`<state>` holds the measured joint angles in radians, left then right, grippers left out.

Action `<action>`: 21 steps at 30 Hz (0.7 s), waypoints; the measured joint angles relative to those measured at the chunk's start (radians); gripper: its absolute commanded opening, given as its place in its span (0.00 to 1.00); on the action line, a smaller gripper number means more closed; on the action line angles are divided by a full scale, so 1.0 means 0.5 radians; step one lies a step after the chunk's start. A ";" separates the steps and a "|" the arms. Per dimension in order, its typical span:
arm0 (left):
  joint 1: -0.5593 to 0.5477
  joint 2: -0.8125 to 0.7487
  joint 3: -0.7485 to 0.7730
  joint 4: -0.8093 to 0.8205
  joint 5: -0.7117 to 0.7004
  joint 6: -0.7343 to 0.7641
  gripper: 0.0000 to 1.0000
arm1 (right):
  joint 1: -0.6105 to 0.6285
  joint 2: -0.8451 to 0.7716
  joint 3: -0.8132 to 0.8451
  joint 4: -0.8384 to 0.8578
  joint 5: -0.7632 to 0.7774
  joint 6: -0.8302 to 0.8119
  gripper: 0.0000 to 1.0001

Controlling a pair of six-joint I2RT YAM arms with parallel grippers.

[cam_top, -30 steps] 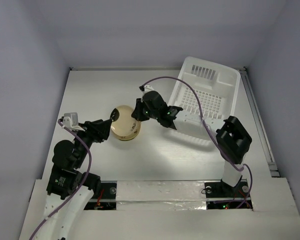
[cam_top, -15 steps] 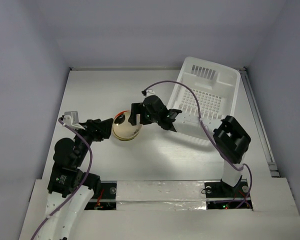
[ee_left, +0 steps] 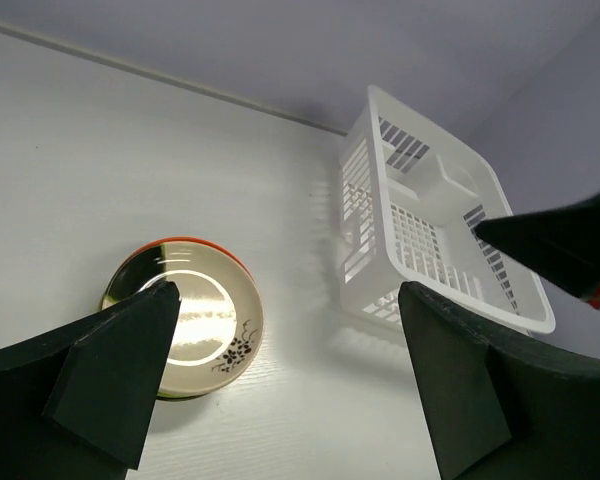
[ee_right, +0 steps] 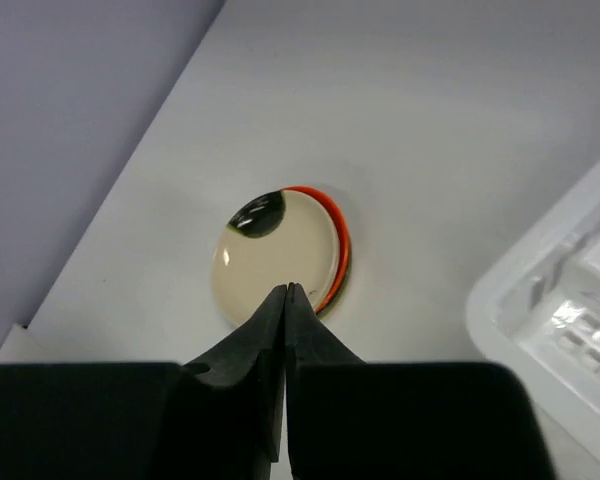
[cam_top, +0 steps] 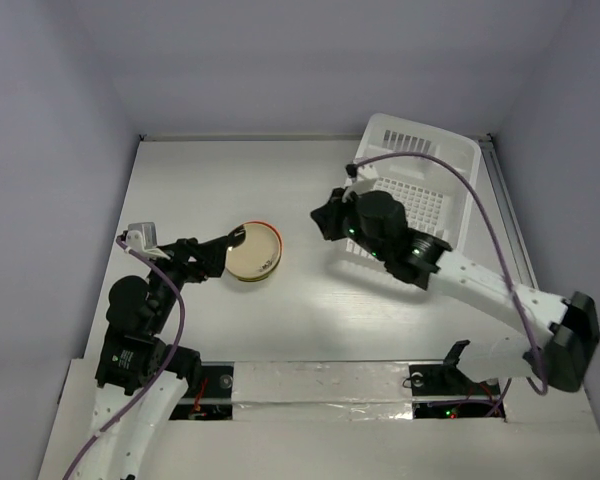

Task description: Unload the plates from the dish rack

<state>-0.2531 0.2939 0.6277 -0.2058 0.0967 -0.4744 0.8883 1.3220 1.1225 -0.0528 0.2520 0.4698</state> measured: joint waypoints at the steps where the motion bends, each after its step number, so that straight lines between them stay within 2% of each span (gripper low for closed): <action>1: 0.000 0.000 0.000 -0.001 -0.002 0.002 0.91 | 0.005 -0.120 -0.066 -0.008 0.022 -0.023 0.00; 4: 0.000 0.000 0.001 -0.002 -0.008 0.012 0.93 | 0.008 -0.535 -0.245 -0.034 0.118 -0.108 0.01; 5: 0.000 0.001 0.002 -0.002 -0.008 0.014 0.94 | 0.008 -0.686 -0.288 -0.050 0.163 -0.134 0.07; 6: 0.000 0.001 0.007 -0.002 -0.008 0.018 0.94 | 0.008 -0.840 -0.314 -0.058 0.214 -0.157 0.17; 7: 0.000 0.002 0.019 -0.009 -0.008 0.020 0.95 | 0.008 -0.975 -0.327 -0.072 0.271 -0.179 0.33; 8: 0.000 0.009 0.043 -0.013 -0.007 0.024 0.97 | 0.008 -1.112 -0.330 -0.088 0.329 -0.198 0.83; 9: 0.000 0.018 0.076 -0.015 -0.007 0.027 0.99 | 0.008 -1.257 -0.330 -0.090 0.401 -0.216 1.00; 14: 0.000 0.083 0.365 0.005 -0.009 0.051 0.99 | 0.007 -1.753 -0.312 -0.093 0.779 -0.269 1.00; 21: 0.000 0.111 0.625 0.123 -0.019 0.109 0.99 | 0.007 -1.891 -0.315 -0.230 1.027 -0.282 1.00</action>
